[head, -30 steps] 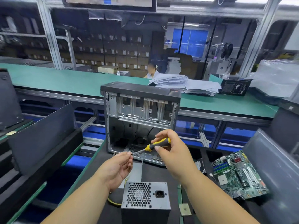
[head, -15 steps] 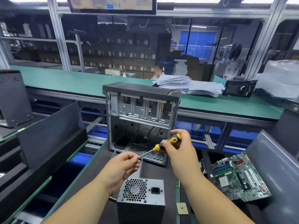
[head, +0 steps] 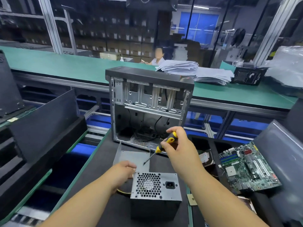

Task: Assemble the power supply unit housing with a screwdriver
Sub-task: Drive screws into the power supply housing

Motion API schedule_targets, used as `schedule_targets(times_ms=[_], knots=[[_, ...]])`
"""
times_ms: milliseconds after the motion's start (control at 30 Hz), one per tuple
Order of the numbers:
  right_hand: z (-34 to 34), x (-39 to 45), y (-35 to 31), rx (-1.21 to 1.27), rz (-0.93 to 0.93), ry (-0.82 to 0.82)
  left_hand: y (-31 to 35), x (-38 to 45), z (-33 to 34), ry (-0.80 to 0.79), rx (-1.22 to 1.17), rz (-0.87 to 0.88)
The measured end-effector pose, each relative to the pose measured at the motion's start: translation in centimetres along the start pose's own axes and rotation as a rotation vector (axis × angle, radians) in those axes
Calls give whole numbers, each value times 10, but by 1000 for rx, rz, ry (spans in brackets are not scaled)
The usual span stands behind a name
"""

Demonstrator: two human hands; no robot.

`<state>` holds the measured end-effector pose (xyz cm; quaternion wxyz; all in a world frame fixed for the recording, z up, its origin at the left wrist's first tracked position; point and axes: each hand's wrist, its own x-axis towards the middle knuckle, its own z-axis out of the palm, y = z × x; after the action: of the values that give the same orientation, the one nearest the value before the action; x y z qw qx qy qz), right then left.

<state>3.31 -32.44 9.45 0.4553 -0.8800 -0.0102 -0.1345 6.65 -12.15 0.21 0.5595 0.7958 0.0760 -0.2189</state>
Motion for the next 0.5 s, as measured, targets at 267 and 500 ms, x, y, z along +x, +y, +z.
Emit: schedule_targets(times_ms=[267,500], knots=[[32,6,-15,-275,-27,-128,-5,13,-14,-278,-141,-43],[39,7,-20,-335,21,-145,-6,21,-15,-354,-146,-76]])
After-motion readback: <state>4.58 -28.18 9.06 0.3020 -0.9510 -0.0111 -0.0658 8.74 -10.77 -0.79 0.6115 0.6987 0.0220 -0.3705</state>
